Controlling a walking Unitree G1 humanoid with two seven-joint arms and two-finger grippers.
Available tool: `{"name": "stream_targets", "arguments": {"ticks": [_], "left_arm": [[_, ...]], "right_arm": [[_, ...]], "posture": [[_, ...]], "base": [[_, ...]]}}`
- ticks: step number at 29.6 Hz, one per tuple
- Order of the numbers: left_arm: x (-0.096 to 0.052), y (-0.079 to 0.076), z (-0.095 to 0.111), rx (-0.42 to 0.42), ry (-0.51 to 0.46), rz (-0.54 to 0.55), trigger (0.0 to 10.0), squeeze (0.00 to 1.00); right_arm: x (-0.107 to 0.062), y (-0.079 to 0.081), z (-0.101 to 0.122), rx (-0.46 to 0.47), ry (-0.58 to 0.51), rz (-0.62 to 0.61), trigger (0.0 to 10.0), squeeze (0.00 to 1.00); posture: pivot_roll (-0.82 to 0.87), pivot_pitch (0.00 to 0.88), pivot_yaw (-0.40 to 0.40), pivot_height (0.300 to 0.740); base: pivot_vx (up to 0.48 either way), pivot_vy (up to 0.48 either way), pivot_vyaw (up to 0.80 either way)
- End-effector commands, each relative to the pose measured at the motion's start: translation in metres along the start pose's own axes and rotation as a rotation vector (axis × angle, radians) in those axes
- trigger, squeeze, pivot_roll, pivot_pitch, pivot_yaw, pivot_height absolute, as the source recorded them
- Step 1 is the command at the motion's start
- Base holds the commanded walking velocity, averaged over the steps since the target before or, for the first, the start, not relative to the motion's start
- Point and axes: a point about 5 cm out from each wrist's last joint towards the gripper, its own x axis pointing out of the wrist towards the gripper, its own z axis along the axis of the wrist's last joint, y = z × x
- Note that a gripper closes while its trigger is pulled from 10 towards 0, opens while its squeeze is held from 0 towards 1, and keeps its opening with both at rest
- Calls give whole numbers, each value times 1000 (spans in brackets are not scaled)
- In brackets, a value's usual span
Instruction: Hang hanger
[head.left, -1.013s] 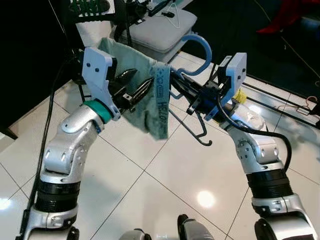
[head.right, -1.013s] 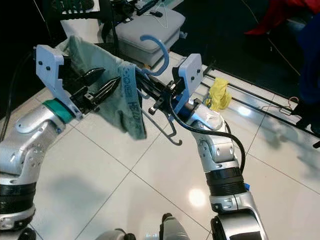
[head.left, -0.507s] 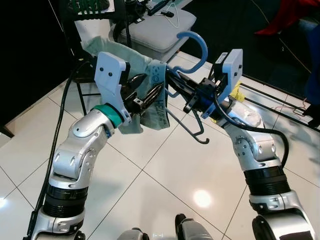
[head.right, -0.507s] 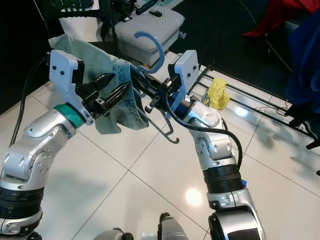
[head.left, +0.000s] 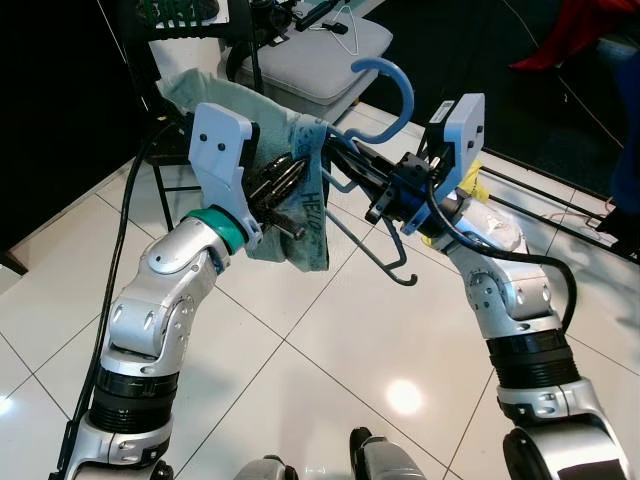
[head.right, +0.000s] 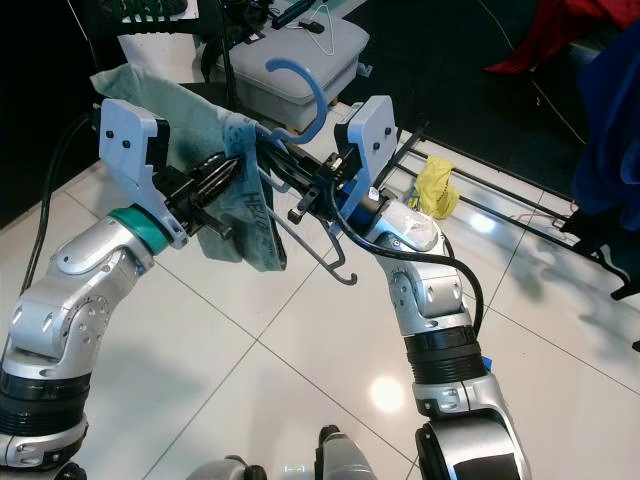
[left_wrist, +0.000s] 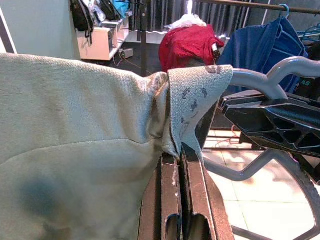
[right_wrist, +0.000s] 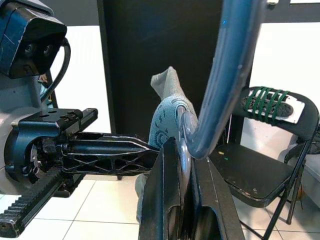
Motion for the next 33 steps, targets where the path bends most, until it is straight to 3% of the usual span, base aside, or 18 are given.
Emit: {"name": "stream_targets", "arguments": {"ticks": [1,7,15,16,20,33], "left_arm": [[-1,-1,-3,4,16,0,0,0],[-2,0,-3,14,15,3,0,0],[-16,-11,-12,47,77,-115,0,0],[-21,-12,-17,77,105,-137,10000,0],[-29,-14,-33,135,178,-163,10000,0],[-21,-23,-46,147,196,-159,10000,0]], "right_arm": [[3,1,3,0,-15,15,10000,0],[3,-1,4,-4,-16,9,10000,0],[3,-11,10,-31,-26,-43,10000,0],[3,-14,12,-35,-32,-55,10000,0],[2,-19,17,-48,-44,-76,10000,0],[3,-20,20,-60,-48,-74,10000,0]], "posture": [[29,106,66,740],[31,105,65,740],[31,106,65,740],[34,106,64,740],[31,104,61,740],[19,95,64,740]], "base": [[0,0,0],[0,0,0],[0,0,0],[0,0,0],[0,0,0],[0,0,0]]}}
